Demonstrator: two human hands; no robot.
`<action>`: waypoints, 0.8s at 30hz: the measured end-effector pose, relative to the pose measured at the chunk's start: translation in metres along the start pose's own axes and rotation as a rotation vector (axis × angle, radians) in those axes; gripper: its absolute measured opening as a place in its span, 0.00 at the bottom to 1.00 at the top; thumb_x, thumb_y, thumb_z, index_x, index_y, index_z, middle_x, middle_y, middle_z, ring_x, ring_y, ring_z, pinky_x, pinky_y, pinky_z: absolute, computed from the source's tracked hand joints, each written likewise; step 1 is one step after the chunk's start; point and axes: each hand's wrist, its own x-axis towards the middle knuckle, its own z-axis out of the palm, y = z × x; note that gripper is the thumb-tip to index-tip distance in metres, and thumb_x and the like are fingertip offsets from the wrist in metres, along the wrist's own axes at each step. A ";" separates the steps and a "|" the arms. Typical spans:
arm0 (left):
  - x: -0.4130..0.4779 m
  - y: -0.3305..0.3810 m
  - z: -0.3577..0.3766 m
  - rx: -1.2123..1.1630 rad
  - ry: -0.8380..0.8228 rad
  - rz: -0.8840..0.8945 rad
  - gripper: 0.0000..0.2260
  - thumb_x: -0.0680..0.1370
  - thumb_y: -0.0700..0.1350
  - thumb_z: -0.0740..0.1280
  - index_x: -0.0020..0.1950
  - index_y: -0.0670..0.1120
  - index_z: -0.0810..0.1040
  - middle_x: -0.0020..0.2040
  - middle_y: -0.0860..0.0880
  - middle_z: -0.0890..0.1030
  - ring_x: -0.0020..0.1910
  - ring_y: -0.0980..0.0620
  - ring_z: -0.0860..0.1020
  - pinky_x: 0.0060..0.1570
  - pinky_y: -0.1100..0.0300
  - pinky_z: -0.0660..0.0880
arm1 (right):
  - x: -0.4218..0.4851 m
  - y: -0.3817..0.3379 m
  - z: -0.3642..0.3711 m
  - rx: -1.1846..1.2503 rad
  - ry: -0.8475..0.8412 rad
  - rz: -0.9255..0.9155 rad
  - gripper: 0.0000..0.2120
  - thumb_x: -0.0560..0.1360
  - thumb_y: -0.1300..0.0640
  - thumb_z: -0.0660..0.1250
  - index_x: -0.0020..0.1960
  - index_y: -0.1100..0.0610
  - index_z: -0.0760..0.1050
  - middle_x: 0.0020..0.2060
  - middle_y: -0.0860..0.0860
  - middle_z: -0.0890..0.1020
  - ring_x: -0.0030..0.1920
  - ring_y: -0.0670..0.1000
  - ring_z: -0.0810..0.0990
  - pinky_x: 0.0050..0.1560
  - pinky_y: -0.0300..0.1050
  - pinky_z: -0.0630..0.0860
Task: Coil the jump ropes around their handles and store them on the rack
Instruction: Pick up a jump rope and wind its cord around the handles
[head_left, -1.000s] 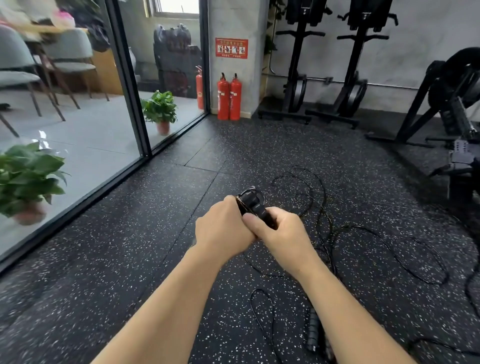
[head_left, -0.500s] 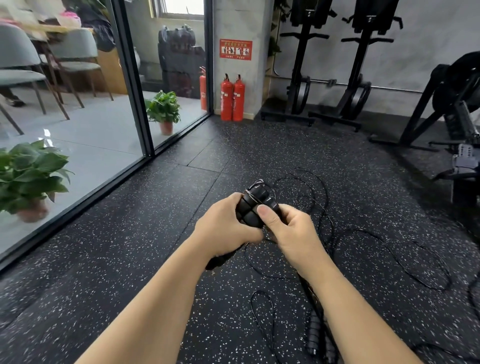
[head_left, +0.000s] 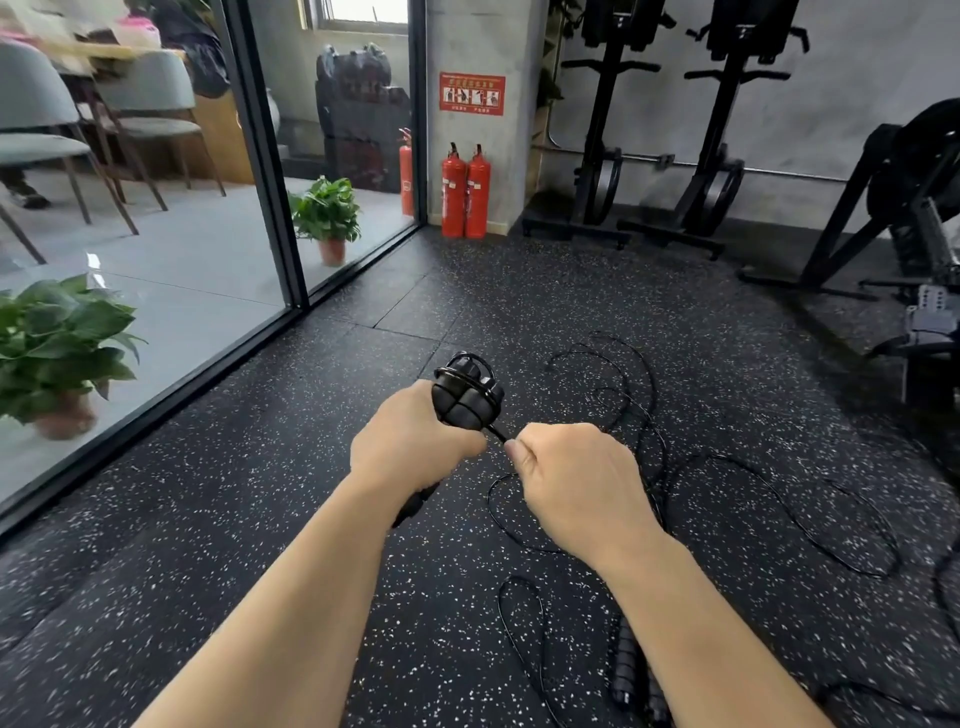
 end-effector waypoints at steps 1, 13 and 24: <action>-0.001 0.001 0.000 0.051 0.008 -0.002 0.14 0.65 0.52 0.73 0.46 0.53 0.72 0.40 0.55 0.80 0.40 0.52 0.79 0.41 0.58 0.73 | -0.001 -0.002 -0.004 -0.039 -0.005 -0.025 0.17 0.82 0.47 0.53 0.38 0.53 0.66 0.32 0.47 0.71 0.35 0.53 0.70 0.34 0.47 0.61; -0.022 0.033 0.031 0.753 0.064 0.521 0.17 0.73 0.51 0.67 0.60 0.54 0.69 0.49 0.53 0.79 0.51 0.48 0.80 0.46 0.54 0.65 | 0.008 0.028 -0.032 -0.038 0.091 -0.037 0.26 0.79 0.38 0.53 0.30 0.55 0.61 0.28 0.48 0.73 0.34 0.54 0.73 0.35 0.47 0.67; -0.034 0.046 0.026 0.800 -0.219 0.774 0.16 0.73 0.51 0.67 0.59 0.57 0.70 0.52 0.58 0.76 0.53 0.52 0.75 0.64 0.50 0.63 | 0.009 0.064 -0.024 0.270 0.013 0.068 0.27 0.70 0.30 0.59 0.29 0.53 0.68 0.24 0.45 0.71 0.29 0.46 0.70 0.35 0.46 0.69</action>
